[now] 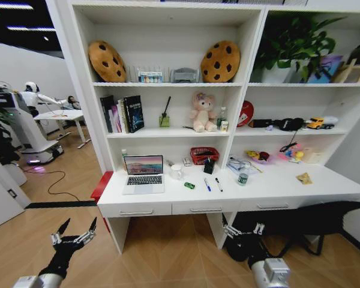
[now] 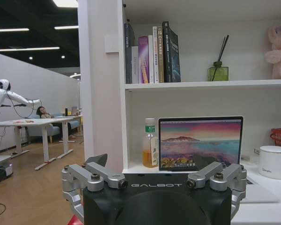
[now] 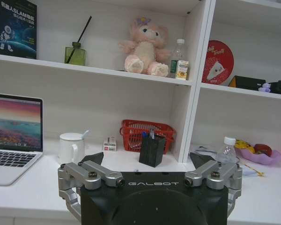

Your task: Organize the objects on the table.

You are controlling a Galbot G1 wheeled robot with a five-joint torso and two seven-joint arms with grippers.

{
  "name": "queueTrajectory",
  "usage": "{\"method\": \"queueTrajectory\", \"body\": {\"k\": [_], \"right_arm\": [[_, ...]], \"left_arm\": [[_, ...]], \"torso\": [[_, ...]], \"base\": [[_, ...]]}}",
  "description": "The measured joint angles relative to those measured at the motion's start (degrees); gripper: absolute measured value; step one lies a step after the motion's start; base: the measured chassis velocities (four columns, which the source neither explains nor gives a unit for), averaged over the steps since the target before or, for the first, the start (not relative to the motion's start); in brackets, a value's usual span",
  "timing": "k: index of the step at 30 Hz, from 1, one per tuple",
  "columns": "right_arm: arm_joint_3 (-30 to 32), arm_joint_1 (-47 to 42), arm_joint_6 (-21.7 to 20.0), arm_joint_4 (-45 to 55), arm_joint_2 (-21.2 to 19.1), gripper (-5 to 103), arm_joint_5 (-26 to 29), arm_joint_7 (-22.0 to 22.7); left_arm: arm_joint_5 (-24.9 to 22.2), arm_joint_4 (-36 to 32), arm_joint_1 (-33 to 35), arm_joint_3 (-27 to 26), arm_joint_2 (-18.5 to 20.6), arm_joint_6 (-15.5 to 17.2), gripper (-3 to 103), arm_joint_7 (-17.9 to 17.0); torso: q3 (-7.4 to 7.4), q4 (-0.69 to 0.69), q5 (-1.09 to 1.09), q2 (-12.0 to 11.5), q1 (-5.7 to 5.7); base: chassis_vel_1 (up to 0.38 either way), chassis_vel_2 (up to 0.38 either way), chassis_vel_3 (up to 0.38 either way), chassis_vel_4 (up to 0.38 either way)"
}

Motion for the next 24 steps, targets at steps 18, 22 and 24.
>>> {"method": "queueTrajectory", "body": {"k": [18,22,24], "right_arm": [[-0.1,1.0,-0.5,-0.9,-0.2,100,0.2,-0.2],[0.1,1.4,-0.8,-0.9,-0.4,100,0.3,-0.2],[0.1,1.5,-0.9,-0.9,-0.5,100,0.3,-0.2]], "left_arm": [[0.2,0.1,-0.7,0.7,-0.3,0.2,100,-0.4],[0.2,-0.7,-1.5,1.2,0.0,1.1,91,-0.8],[0.2,-0.9,-1.8,1.4,0.2,1.6,86,-1.0]], "torso": [[0.01,-0.05,-0.05,0.0,0.06],[-0.01,-0.01,0.02,0.0,-0.02],[-0.02,0.0,-0.03,0.0,-0.06]], "base": [[-0.309,0.312,0.304,-0.277],[-0.024,0.018,-0.017,-0.06],[0.069,-0.024,-0.04,0.051]]}}
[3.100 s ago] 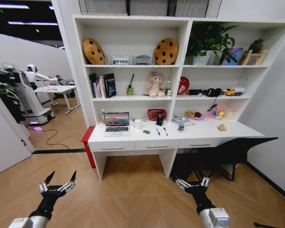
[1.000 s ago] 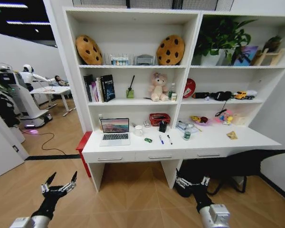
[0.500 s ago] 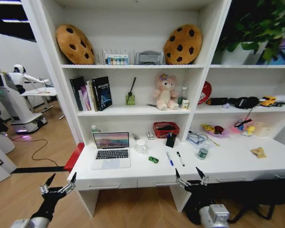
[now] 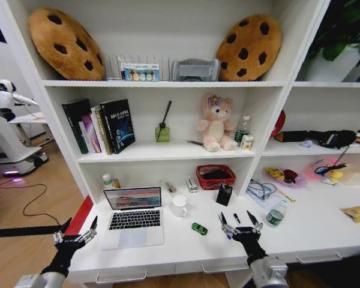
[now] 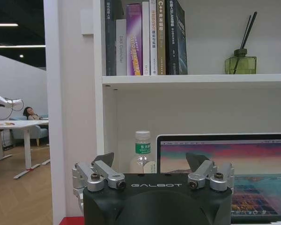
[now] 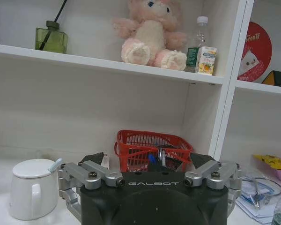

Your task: Organize the objects on the table.

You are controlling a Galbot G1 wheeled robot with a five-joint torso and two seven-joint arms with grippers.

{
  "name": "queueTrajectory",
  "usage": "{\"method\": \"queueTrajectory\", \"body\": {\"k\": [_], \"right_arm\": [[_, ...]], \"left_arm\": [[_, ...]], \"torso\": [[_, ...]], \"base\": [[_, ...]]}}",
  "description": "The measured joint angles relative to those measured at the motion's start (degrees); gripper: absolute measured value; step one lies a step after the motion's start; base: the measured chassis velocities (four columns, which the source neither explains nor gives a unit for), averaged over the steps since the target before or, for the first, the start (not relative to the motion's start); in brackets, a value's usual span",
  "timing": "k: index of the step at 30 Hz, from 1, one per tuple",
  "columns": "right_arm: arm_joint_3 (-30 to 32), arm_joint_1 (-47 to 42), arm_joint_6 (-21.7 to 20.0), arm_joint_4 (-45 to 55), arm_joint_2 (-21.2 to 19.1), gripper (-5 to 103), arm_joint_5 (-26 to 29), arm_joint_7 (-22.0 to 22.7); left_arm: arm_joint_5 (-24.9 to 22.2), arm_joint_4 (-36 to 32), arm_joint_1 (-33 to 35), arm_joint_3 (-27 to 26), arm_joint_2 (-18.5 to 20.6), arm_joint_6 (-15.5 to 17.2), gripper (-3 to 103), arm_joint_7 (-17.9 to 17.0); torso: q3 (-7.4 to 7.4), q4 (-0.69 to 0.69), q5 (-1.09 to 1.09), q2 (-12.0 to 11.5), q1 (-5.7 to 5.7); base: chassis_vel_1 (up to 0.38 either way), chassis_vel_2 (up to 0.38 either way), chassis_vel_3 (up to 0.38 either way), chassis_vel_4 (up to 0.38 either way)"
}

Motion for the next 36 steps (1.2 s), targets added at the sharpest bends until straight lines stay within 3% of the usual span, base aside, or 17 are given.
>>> {"method": "queueTrajectory", "body": {"k": [8,10,11,13,14,15,16,17,18,19,20,21,23,24,27,32,36], "right_arm": [[0.2,0.7,-0.7,-0.2,-0.6,100,0.5,0.8],[0.3,1.3,-1.3,-0.9,-1.2,100,0.8,2.0],[0.3,1.3,-1.3,-0.9,-1.2,100,0.8,2.0],[0.5,2.7,-2.5,-1.8,-2.0,100,1.7,3.4],[0.7,3.4,-3.0,-2.6,-2.5,100,2.3,3.8],[0.7,3.4,-3.0,-2.6,-2.5,100,2.3,3.8],[1.1,4.5,-3.6,-3.7,-3.1,100,3.0,4.2],[1.3,5.3,-4.1,-4.6,-3.6,100,3.5,4.4],[1.3,5.3,-4.1,-4.6,-3.6,100,3.5,4.4],[1.5,6.1,-4.5,-5.5,-4.1,100,4.0,4.5],[1.5,6.7,-4.9,-6.1,-4.5,100,4.4,4.6],[1.5,6.7,-4.9,-6.1,-4.5,100,4.4,4.6],[1.2,8.6,-5.8,-7.4,-5.3,100,5.4,4.6],[1.2,8.6,-5.8,-7.4,-5.3,100,5.4,4.6],[0.9,9.8,-6.2,-8.5,-5.8,100,5.8,4.6],[1.6,9.4,-6.0,-8.6,-5.7,100,5.9,4.6],[1.7,9.3,-5.8,-8.6,-5.6,100,5.9,4.6]], "left_arm": [[0.0,0.4,-2.6,1.3,2.9,3.1,58,-1.0],[-0.1,0.1,-4.2,2.2,4.6,6.6,47,-3.9],[-0.1,0.1,-4.2,2.2,4.6,6.6,47,-3.9],[-0.2,-1.7,-7.8,3.5,7.3,11.6,36,-8.4],[-1.0,-2.6,-9.9,4.5,9.0,14.0,36,-10.8],[-1.0,-2.6,-9.9,4.5,9.0,14.0,36,-10.8],[-3.5,-3.7,-13.8,6.2,11.9,17.4,25,-14.8],[-6.4,-4.3,-17.5,7.7,14.3,20.4,25,-18.2],[-6.4,-4.3,-17.5,7.7,14.3,20.4,25,-18.2],[-9.8,-4.4,-21.6,9.8,17.1,24.0,15,-21.7],[-12.1,-4.3,-24.7,11.6,19.1,26.3,15,-23.9],[-12.1,-4.3,-24.7,11.6,19.1,26.3,15,-23.9],[-17.0,-3.3,-31.4,16.2,22.8,32.0,4,-28.1],[-17.0,-3.3,-31.4,16.2,22.8,32.0,4,-28.1],[-25.4,-1.9,-39.3,23.4,26.0,39.8,0,-33.9],[-31.8,0.0,-46.5,31.5,26.3,43.7,0,-38.7],[-32.1,2.8,-50.9,36.3,24.7,44.4,0,-39.7]], "torso": [[0.0,-0.02,0.02,0.0,0.0],[0.02,0.01,0.01,0.0,0.06],[0.02,0.01,0.01,0.0,0.06],[0.02,0.0,0.01,0.0,0.06],[0.03,0.01,0.02,0.0,0.06],[0.03,0.01,0.02,0.0,0.06],[0.03,-0.01,0.03,0.0,0.07],[0.02,-0.02,0.02,0.0,0.06],[0.02,-0.02,0.02,0.0,0.06],[0.02,-0.04,0.02,0.0,0.06],[0.03,-0.02,0.02,0.0,0.06],[0.03,-0.02,0.02,0.0,0.06],[0.03,-0.02,0.02,0.0,0.06],[0.03,-0.02,0.02,0.0,0.06],[0.03,0.0,0.02,0.0,0.07],[0.02,0.0,0.02,0.0,0.06],[0.02,-0.01,0.02,0.0,0.05]], "base": [[0.042,-0.032,-0.029,0.039],[0.0,0.0,0.0,0.0],[0.0,0.0,0.0,0.0],[0.0,0.0,0.0,0.0],[0.0,0.0,0.0,0.0],[0.0,0.0,0.0,0.0],[0.0,0.0,0.0,0.0],[0.0,0.0,0.0,0.0],[0.0,0.0,0.0,0.0],[0.0,0.0,0.0,0.0],[0.0,0.0,0.0,0.0],[0.0,0.0,0.0,0.0],[0.0,0.0,0.0,0.0],[0.0,0.0,0.0,0.0],[0.0,0.0,0.0,0.0],[0.0,0.0,0.0,0.0],[0.0,0.0,0.0,0.0]]}}
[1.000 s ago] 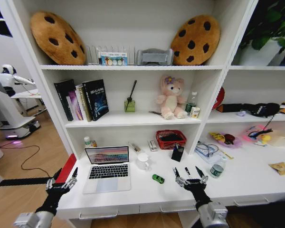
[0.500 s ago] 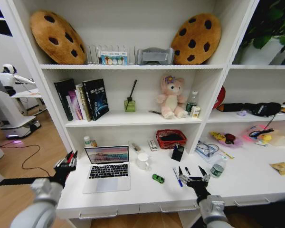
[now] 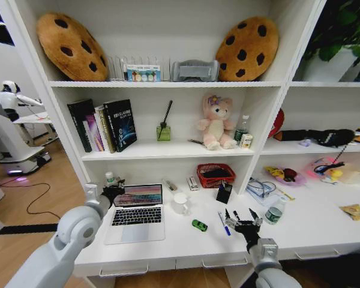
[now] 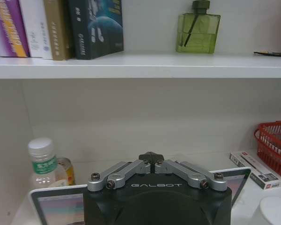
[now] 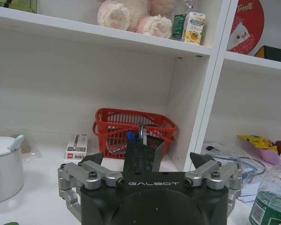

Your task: Organize the objects on the table.

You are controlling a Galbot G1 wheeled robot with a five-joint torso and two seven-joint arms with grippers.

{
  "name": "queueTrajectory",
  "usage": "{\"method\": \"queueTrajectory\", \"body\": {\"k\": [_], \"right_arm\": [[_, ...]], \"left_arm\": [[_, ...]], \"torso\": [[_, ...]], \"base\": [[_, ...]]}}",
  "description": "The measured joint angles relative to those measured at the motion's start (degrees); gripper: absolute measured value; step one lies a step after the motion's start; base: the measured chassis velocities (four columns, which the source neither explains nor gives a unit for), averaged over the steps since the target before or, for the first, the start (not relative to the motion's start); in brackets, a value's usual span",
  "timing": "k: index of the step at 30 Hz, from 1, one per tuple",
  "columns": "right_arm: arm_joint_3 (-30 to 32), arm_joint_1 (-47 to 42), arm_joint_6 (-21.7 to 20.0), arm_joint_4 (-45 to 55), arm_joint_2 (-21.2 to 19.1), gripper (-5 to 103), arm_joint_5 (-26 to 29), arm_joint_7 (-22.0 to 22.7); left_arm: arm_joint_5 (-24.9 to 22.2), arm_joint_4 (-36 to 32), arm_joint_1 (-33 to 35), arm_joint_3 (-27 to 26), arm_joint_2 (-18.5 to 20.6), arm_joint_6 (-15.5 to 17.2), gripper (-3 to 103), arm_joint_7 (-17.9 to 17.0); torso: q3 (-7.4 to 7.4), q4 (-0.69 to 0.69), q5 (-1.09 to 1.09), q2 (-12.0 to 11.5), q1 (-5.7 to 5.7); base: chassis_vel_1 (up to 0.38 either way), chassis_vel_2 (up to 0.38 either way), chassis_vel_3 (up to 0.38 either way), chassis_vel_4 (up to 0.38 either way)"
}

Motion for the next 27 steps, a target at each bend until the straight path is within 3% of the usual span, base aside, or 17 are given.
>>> {"method": "queueTrajectory", "body": {"k": [5,10,18,22,26,27], "right_arm": [[-0.4,1.2,-0.4,-0.3,-0.3,100,0.4,0.0],[-0.4,2.1,-1.1,-0.3,-0.9,100,1.3,0.2],[-0.8,3.2,-1.5,-0.9,-1.0,100,2.0,0.5],[-1.8,3.4,-1.4,-1.8,-0.8,100,1.8,0.5],[-2.5,3.7,-1.3,-2.3,-0.7,100,1.5,0.4],[-2.8,3.8,-1.3,-2.5,-0.7,100,1.5,0.3]], "left_arm": [[-0.1,3.5,-4.0,6.1,-2.3,1.0,0,-0.8],[-0.1,4.6,-4.3,6.9,-2.3,1.0,0,-1.3],[-0.5,-1.4,1.5,3.2,1.0,1.0,0,-3.5],[-0.7,-5.3,7.8,0.6,1.9,0.9,0,-3.5],[0.9,-7.5,12.3,-1.3,0.9,0.9,0,-2.2],[2.4,-8.6,13.0,-2.3,0.5,0.8,0,-0.4]], "torso": [[0.0,0.0,0.0,0.0,0.01],[0.0,0.0,0.0,0.0,0.0],[-0.01,0.0,0.0,0.0,0.0],[-0.01,0.01,0.0,0.0,-0.01],[-0.01,0.03,-0.01,0.0,-0.01],[-0.01,0.02,-0.01,0.0,-0.01]], "base": [[0.0,0.0,0.0,0.0],[0.0,0.0,0.0,0.0],[0.0,0.0,0.0,0.0],[0.0,0.0,0.0,0.0],[0.0,0.0,0.0,0.0],[0.0,0.0,0.0,0.0]]}}
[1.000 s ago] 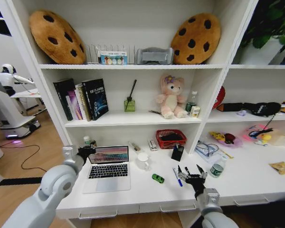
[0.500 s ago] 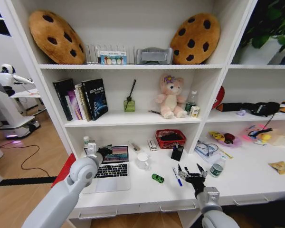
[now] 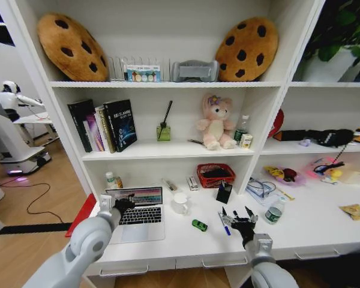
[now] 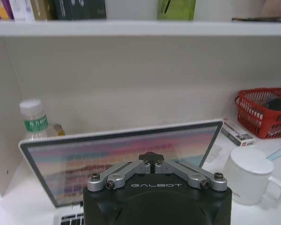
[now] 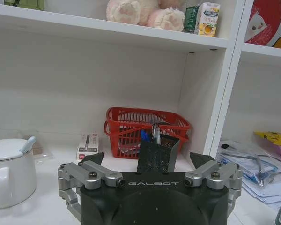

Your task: Organize the objects on the table.

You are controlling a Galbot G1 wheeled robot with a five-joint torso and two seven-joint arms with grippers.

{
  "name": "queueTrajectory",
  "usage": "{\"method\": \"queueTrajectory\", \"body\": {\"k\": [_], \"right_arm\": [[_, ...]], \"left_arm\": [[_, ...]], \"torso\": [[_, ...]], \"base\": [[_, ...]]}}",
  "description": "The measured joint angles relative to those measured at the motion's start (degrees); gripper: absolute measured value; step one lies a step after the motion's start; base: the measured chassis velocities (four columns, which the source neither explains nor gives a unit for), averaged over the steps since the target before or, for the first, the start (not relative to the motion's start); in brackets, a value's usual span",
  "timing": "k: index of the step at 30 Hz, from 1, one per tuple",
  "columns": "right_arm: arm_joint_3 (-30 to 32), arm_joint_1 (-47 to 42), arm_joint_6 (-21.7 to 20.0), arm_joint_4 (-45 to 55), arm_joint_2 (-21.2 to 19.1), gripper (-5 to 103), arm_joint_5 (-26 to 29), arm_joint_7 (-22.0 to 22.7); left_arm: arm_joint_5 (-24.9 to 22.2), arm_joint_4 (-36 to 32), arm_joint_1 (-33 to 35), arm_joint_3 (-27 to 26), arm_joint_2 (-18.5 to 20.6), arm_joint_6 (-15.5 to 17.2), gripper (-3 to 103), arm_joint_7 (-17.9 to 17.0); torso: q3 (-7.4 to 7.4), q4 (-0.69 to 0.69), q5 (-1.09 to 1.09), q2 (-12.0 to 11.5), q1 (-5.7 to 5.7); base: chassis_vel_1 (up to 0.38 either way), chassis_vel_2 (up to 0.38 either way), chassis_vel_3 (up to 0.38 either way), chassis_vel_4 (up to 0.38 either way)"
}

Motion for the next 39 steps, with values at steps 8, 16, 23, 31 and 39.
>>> {"method": "queueTrajectory", "body": {"k": [8,16,23,31,39], "right_arm": [[-0.3,0.2,0.3,-0.2,0.1,100,-0.3,-0.2],[1.0,1.0,-0.1,-0.6,0.1,100,0.2,0.0],[0.7,1.0,-0.3,-1.4,0.8,100,0.0,0.7],[0.0,0.3,0.0,-2.2,1.3,100,-0.5,0.7],[-1.0,0.2,0.9,-3.5,1.8,100,-1.5,0.6]], "left_arm": [[4.3,1.9,-7.2,1.1,0.6,-0.4,0,5.3],[1.2,12.2,-18.3,8.3,-0.7,-0.3,0,4.9],[-9.4,14.8,-22.7,12.2,-0.2,-0.3,0,-1.5],[-10.3,15.9,-23.4,13.0,1.0,-0.3,0,-3.0],[-10.1,11.8,-17.4,11.8,2.1,-0.2,0,-4.2]], "torso": [[0.0,-0.03,0.01,0.0,0.0],[0.01,-0.02,0.0,0.0,0.01],[0.01,-0.02,0.01,0.0,0.01],[0.01,-0.02,0.0,0.0,0.01],[0.01,-0.02,0.01,0.0,0.01]], "base": [[0.0,0.0,0.0,0.0],[0.0,0.0,0.0,0.0],[0.0,0.0,0.0,0.0],[0.0,0.0,0.0,0.0],[0.0,0.0,0.0,0.0]]}}
